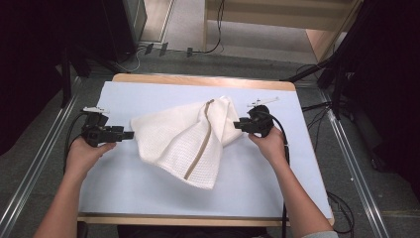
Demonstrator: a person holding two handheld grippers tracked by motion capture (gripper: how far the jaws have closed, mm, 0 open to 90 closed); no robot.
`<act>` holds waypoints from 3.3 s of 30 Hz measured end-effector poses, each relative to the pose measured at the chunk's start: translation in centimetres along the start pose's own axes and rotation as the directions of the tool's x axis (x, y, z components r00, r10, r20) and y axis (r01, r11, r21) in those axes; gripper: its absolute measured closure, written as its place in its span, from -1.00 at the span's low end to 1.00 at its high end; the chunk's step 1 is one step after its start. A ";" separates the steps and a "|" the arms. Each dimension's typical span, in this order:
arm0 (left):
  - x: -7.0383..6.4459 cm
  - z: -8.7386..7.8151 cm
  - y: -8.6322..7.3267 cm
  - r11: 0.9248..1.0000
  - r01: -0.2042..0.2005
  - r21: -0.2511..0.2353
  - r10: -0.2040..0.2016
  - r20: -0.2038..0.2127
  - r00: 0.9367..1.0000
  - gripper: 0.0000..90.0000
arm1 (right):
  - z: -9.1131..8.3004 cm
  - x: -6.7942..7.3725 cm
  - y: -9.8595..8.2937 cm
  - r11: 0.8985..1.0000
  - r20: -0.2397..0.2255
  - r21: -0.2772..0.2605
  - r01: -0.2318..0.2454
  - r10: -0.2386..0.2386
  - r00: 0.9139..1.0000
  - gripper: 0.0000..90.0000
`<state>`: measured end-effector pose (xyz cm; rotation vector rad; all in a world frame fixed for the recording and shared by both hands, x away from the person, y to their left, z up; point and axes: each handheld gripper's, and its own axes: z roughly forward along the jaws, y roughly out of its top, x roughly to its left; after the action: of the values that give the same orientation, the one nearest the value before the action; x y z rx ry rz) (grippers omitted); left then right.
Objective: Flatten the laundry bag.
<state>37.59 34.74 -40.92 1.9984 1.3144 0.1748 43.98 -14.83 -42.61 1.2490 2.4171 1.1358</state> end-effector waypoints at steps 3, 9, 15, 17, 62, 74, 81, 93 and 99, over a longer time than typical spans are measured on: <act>0.3 1.1 1.3 0.999 -0.031 -0.008 0.031 -0.007 0.999 -0.12 | -0.5 0.6 0.1 1.000 -0.007 -0.017 0.001 -0.001 1.000 0.38; 1.9 2.8 2.4 0.999 -0.038 -0.008 0.038 -0.044 0.998 -0.13 | -1.2 2.2 -0.2 0.999 -0.038 -0.033 0.000 -0.001 0.999 0.33; 3.7 4.1 2.9 1.000 -0.016 -0.009 0.015 -0.083 0.996 -0.13 | -0.9 3.5 -0.5 0.999 -0.061 -0.053 -0.008 0.005 0.998 0.26; 3.9 4.3 3.0 1.000 -0.007 -0.015 0.006 -0.077 0.997 -0.13 | -0.7 3.6 -0.5 0.998 -0.067 -0.056 -0.013 0.009 0.998 0.25; 4.7 3.3 1.6 0.994 0.112 -0.012 -0.112 -0.010 0.994 0.95 | 1.0 4.3 -0.3 1.000 -0.051 0.002 -0.008 0.008 0.999 1.00; 5.7 1.1 1.0 0.984 0.159 -0.075 -0.164 -0.057 0.985 0.95 | -5.5 2.7 -3.2 0.998 -0.026 -0.052 -0.027 0.026 0.999 1.00; 6.5 -0.7 -0.2 0.975 0.199 -0.098 -0.207 -0.080 0.975 0.95 | -7.5 2.0 -4.5 0.997 -0.004 -0.067 -0.048 0.048 0.999 1.00; 5.8 -2.5 -2.3 0.985 0.152 -0.088 -0.155 -0.029 0.988 0.63 | -8.2 1.0 -7.0 0.996 0.014 -0.025 -0.090 0.090 0.996 1.00; 4.8 -1.9 0.1 0.994 0.054 -0.094 -0.060 -0.064 0.996 0.31 | -7.0 1.1 -7.2 0.996 -0.014 0.001 -0.093 0.093 0.996 1.00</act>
<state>38.99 39.68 -40.70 1.8896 1.3793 0.2729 35.54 -20.34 -42.78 1.3717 2.3919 1.1722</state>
